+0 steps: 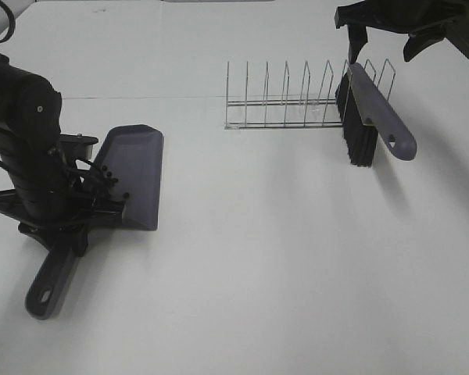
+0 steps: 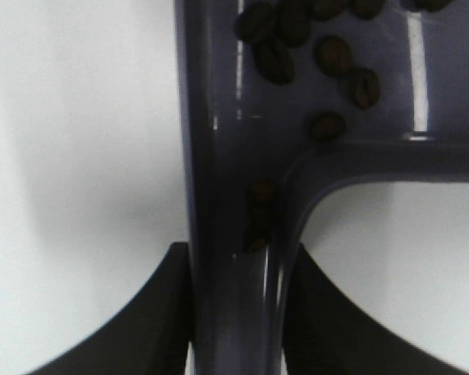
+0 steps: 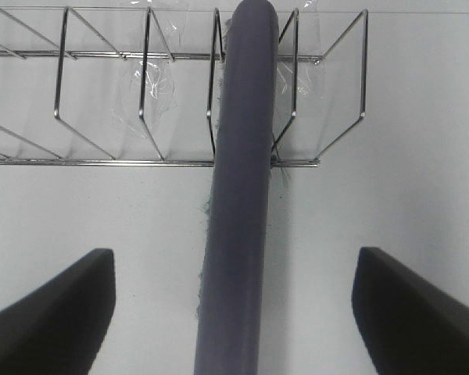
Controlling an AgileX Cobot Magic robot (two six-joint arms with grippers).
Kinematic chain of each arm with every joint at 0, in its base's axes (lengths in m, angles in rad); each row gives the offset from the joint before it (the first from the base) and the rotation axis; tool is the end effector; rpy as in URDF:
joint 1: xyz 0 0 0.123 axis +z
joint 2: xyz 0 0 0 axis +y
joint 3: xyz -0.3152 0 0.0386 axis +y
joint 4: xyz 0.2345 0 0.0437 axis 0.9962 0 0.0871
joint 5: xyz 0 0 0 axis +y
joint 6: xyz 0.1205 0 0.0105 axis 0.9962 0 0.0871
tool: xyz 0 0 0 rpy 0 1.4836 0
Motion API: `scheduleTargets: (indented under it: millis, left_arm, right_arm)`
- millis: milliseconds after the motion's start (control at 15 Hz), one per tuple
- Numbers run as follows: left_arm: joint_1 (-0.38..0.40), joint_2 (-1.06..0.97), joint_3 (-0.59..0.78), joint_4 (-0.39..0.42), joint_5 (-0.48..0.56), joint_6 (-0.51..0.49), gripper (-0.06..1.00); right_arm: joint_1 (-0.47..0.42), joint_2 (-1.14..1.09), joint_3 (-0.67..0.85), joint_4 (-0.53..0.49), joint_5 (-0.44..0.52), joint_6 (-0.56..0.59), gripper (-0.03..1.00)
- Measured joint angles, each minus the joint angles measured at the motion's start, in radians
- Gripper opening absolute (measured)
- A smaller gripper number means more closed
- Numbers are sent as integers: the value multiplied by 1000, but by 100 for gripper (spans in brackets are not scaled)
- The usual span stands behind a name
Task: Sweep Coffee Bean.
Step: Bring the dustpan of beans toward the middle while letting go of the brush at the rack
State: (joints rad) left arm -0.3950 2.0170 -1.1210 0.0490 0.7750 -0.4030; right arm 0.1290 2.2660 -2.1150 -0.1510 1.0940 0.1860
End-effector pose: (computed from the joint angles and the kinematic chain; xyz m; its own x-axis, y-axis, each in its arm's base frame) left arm 0.3246 -0.1308 0.1140 -0.9996 0.0272 -0.0008 0.0272 0.9990 0.0364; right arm 0.5163 0.0507 0.2387 -0.9089 -0.0020 -0.4171 0.0319 0.9967 -0.0743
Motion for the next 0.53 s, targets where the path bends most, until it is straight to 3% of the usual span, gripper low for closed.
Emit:
scheduleTargets:
  millis: [533]
  left_arm:
    - [-56, 19, 0, -88, -50, 0, 29]
  right_arm:
    - [0, -2, 0, 5, 58, -3, 75]
